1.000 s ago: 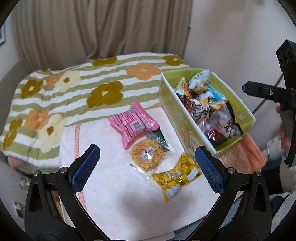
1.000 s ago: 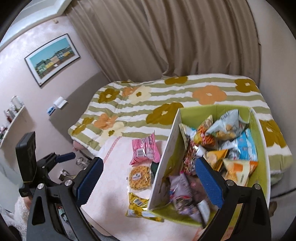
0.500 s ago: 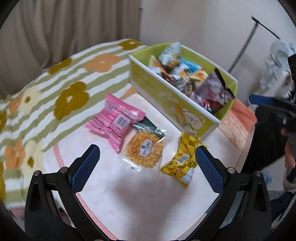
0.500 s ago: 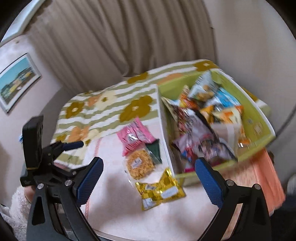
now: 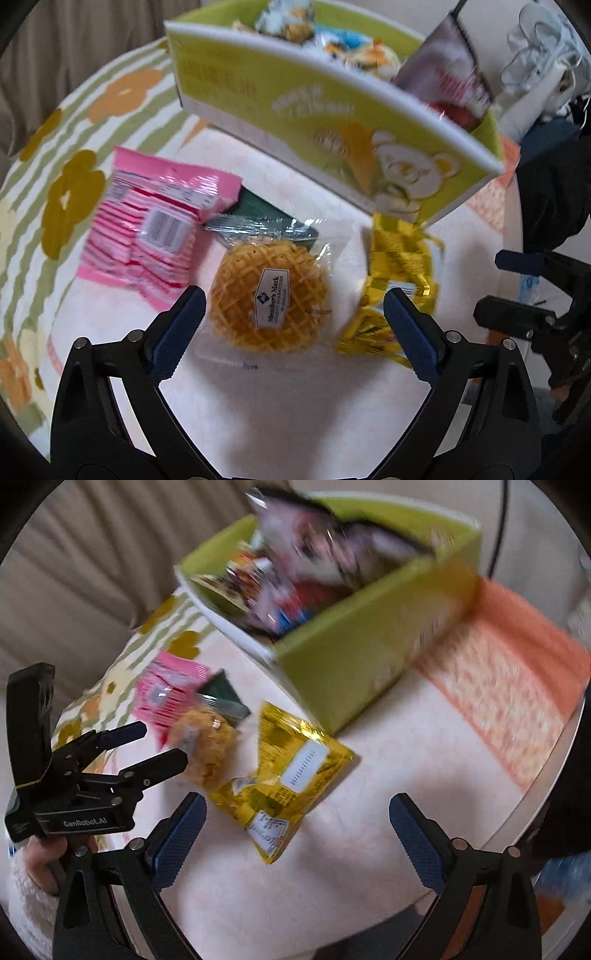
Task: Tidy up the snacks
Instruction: 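Grasp the waffle packet with the left tool while the right tool grasps the gold bag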
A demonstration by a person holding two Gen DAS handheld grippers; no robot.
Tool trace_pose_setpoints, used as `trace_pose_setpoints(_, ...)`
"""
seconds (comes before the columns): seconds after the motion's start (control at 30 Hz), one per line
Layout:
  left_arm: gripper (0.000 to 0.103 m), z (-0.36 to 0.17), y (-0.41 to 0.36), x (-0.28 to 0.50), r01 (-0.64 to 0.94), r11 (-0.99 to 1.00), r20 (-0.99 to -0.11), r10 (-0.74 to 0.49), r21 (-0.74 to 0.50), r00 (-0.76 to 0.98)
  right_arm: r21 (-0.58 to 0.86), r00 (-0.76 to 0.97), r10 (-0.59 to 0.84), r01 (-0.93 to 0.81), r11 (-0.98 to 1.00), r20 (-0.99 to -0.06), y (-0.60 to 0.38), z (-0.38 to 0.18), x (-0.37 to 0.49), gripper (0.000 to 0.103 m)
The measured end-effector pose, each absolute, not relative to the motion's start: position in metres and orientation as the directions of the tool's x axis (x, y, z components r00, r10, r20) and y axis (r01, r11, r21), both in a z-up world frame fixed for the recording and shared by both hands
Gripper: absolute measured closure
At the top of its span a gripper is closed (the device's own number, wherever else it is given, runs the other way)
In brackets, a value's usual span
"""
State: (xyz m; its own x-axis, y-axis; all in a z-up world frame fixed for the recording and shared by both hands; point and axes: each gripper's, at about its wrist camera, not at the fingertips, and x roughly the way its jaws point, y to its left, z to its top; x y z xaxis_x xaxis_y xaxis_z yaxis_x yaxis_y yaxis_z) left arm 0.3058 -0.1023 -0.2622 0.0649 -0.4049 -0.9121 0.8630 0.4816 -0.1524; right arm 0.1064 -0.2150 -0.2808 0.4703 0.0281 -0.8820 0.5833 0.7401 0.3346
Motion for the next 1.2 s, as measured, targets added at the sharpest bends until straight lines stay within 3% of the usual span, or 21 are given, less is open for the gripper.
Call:
trace_pose_setpoints(0.33,0.011,-0.297,-0.117,0.317,0.876,0.470,-0.934,-0.351,-0.107,0.074,0.348,0.467,0.024,0.623,0.700,-0.884,-0.203,-0.311,0.118,0.004)
trace_pose_setpoints(0.53,0.020,-0.313,-0.123,0.325,0.881,0.461,-0.946,-0.320,-0.109,0.050,0.352,0.470,0.018,0.634,0.689,-0.882,-0.201,-0.316,0.126,0.004)
trace_pose_setpoints(0.73,0.028,-0.312,-0.122,0.320,0.885,0.458,-0.945,-0.319,-0.089,0.070,0.349,0.467,0.015,0.638,0.687,-0.884,-0.201,-0.318,0.139,0.004)
trace_pose_setpoints(1.03,0.029,-0.292,-0.105,0.299,0.893,0.449,-0.937,-0.322,-0.025,0.136,0.352,0.467,0.011,0.651,0.673,-0.884,-0.210,-0.324,0.146,0.005)
trace_pose_setpoints(1.2,0.029,-0.283,-0.082,0.299,0.859,0.510,-0.936,-0.324,-0.049,0.139,0.357,0.458,0.037,0.638,0.682,-0.888,-0.211,-0.329,0.150,0.020)
